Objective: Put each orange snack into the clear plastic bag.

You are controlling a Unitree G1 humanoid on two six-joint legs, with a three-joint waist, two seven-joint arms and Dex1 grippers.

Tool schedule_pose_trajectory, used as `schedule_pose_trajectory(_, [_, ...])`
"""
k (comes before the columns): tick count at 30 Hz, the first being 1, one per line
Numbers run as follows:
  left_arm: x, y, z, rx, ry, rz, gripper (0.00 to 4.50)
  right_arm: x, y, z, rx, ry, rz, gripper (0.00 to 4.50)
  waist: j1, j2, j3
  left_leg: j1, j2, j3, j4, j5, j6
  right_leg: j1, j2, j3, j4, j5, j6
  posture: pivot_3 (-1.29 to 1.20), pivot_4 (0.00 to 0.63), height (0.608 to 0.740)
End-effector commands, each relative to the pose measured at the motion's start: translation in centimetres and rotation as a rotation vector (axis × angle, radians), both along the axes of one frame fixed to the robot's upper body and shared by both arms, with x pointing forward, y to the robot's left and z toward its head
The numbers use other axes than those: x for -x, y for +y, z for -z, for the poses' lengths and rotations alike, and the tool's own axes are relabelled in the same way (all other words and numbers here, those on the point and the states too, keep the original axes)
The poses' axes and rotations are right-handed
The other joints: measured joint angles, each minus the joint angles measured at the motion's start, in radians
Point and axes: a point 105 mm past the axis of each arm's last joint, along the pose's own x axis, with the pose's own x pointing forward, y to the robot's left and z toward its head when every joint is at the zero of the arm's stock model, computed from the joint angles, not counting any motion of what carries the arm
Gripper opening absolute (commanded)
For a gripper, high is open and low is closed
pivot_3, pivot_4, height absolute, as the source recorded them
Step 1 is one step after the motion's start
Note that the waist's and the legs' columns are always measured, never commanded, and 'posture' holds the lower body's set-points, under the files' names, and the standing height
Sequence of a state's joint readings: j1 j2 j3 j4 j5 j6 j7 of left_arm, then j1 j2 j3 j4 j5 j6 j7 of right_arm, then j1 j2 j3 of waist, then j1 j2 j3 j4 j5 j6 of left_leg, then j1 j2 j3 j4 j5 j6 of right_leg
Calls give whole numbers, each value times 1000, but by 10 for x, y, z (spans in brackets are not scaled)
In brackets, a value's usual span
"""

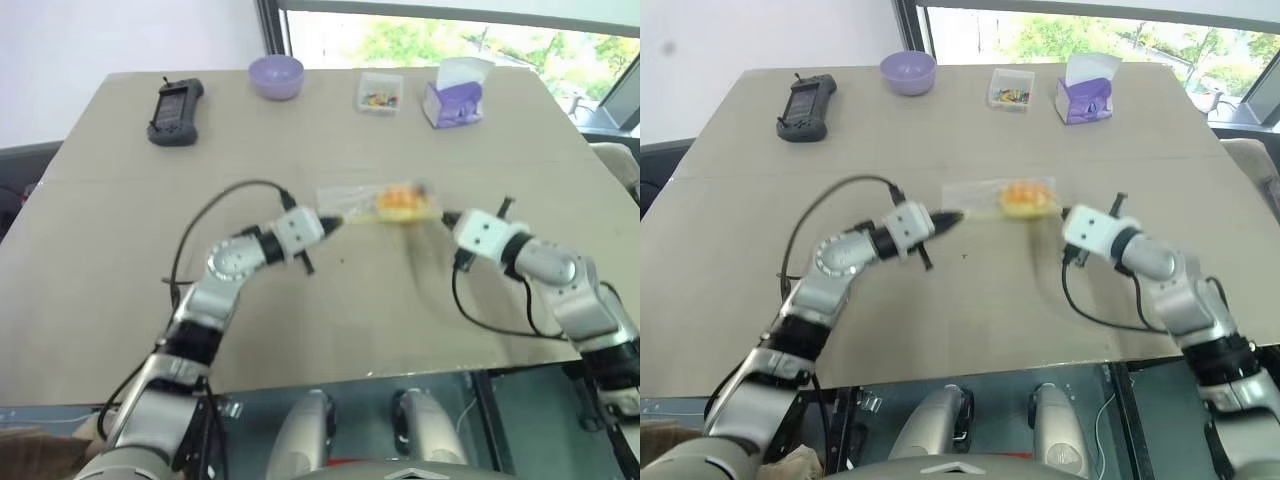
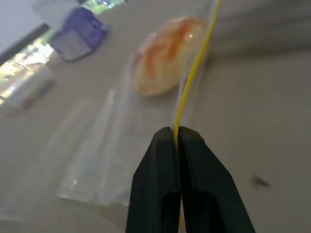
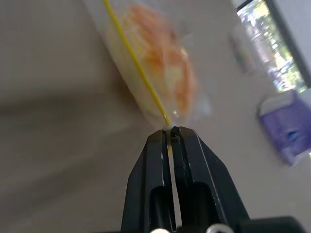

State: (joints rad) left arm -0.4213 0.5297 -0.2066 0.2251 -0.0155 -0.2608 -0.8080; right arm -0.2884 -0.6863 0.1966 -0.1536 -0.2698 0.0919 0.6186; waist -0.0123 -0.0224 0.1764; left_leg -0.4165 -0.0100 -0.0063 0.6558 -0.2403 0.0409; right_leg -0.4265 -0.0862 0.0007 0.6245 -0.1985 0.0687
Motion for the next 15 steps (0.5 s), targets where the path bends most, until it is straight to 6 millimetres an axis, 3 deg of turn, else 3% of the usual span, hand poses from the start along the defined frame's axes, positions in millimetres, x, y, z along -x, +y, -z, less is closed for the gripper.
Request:
schedule_pose_trajectory(1, [11, 12, -10, 10, 29, -3, 917, 9, -2, -8, -48, 26, 24, 0, 0, 0, 0, 1, 0, 0, 0, 0, 0, 0, 0, 0, 1, 0, 0, 0, 150, 740])
schedule_pose_trajectory(2, [14, 14, -11, 24, 58, -1, 1246, 10, -2, -7, -66, 44, 27, 0, 1, 0, 0, 2, 1, 0, 1, 0, 0, 1, 1, 0, 2, 0, 0, 0, 150, 740])
schedule_pose_trajectory(3, [15, 16, -12, 37, 80, -3, 1798, 12, -2, -7, -80, 63, 28, 653, 1, 1, 0, 3, 2, -1, 1, 0, 0, 2, 1, -1, 2, 0, 0, 0, 150, 740])
schedule_pose_trajectory(5, [19, 22, -15, 59, 115, -6, 2535, 15, -5, -7, -112, 97, 33, 1255, 1, 1, 1, 3, 4, -2, 7, 0, 0, 4, 4, -1, 3, 0, 0, 0, 150, 740])
schedule_pose_trajectory(9, [29, 37, -23, 143, 211, -33, 4261, 21, -19, -10, -199, 160, 68, 3011, 1, 1, 1, 4, 10, -4, 13, 0, 0, 9, 5, -3, 3, 0, -3, 0, 150, 740])
schedule_pose_trajectory(10, [33, 44, -26, 179, 247, -47, 4500, 25, -27, -13, -238, 181, 87, 3487, 1, 1, 1, 4, 10, -4, 14, 0, 0, 9, 5, -3, 3, 0, -3, 0, 150, 740])
schedule_pose_trajectory(12, [41, 56, -31, 235, 299, -78, 4500, 31, -41, -17, -309, 209, 116, 4420, 2, 1, 1, 4, 10, -4, 14, 0, 0, 9, 5, -3, 3, 1, -1, 0, 150, 740])
schedule_pose_trajectory(15, [51, 76, -37, 268, 341, -153, 4500, 45, -58, -24, -406, 246, 137, 4470, 4, 2, 1, 4, 10, -5, 13, 0, 0, 9, 5, -3, 2, 2, -1, 0, 150, 740])
